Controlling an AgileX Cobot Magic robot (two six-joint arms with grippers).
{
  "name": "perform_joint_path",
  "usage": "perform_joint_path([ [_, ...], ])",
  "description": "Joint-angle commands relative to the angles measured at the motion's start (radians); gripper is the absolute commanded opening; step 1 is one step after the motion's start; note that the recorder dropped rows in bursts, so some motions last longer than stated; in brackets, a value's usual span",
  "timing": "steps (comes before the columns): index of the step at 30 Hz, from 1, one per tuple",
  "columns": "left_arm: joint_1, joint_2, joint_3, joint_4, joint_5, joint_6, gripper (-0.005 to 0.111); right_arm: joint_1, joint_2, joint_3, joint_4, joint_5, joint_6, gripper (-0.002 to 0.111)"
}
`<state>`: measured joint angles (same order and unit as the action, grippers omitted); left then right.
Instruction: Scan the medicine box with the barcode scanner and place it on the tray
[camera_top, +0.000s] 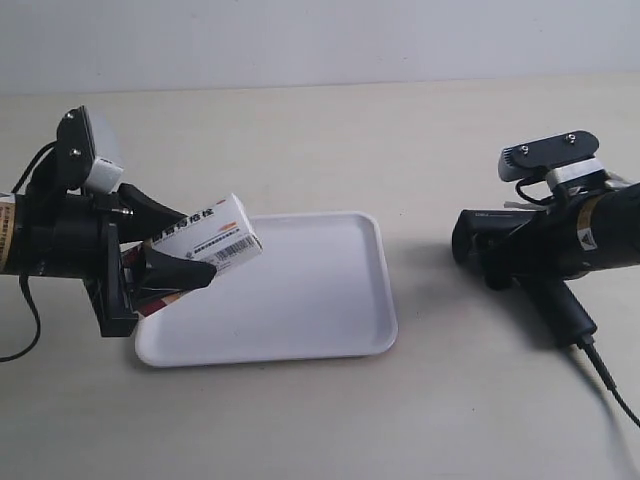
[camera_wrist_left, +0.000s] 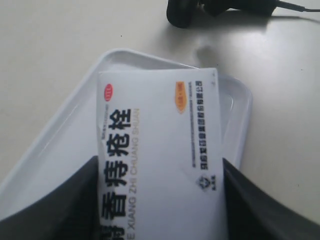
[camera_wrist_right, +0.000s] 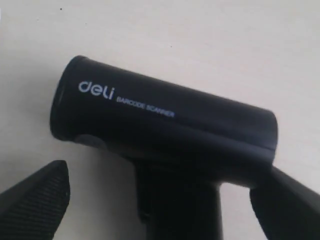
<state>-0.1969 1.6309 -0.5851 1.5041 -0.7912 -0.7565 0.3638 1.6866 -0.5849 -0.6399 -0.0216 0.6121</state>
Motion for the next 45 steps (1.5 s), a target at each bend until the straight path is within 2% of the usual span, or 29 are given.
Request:
perform_joint_path([
  [1, -0.002, -0.006, -0.008, 0.004, -0.012, -0.007, 0.0, 0.0, 0.078, -0.056, -0.013, 0.022, -0.016, 0.092],
  [5, -0.002, -0.006, -0.008, 0.018, -0.012, -0.01, 0.0, 0.0, 0.114, -0.081, -0.015, 0.088, -0.044, 0.092],
  [8, -0.002, -0.006, -0.008, 0.018, -0.008, -0.008, 0.0, 0.0, 0.122, -0.095, -0.023, 0.076, -0.044, 0.086],
  [10, -0.002, -0.006, -0.008, 0.023, -0.005, -0.008, 0.0, 0.0, 0.126, -0.101, -0.037, 0.077, -0.044, 0.076],
  [15, -0.002, -0.006, -0.008, 0.027, 0.0, 0.035, 0.0, 0.0, 0.126, -0.101, -0.075, 0.098, -0.046, 0.043],
  [20, -0.002, 0.01, -0.008, 0.032, 0.0, 0.051, 0.0, 0.0, 0.104, -0.101, -0.077, 0.111, -0.048, 0.018],
  [24, -0.002, 0.029, -0.008, 0.023, 0.0, 0.137, 0.0, 0.0, 0.018, -0.101, -0.079, 0.148, -0.071, 0.001],
  [29, -0.002, 0.077, -0.014, -0.026, -0.004, 0.221, 0.0, 0.002, -0.108, -0.101, -0.079, 0.255, -0.136, 0.0],
  [32, -0.002, 0.107, -0.038, -0.024, -0.013, 0.225, 0.0, 0.011, -0.146, -0.101, -0.063, 0.245, -0.182, 0.0],
  [36, -0.002, 0.141, -0.07, -0.005, -0.067, 0.214, 0.0, 0.078, -0.145, -0.101, -0.039, 0.206, -0.249, 0.0],
  [41, -0.038, 0.172, -0.124, 0.069, -0.067, 0.148, 0.0, 0.158, -0.134, -0.101, -0.044, 0.204, -0.273, 0.0],
  [45, -0.093, 0.18, -0.157, 0.093, -0.043, 0.119, 0.0, 0.172, -0.134, -0.101, -0.034, 0.211, -0.273, 0.0],
])
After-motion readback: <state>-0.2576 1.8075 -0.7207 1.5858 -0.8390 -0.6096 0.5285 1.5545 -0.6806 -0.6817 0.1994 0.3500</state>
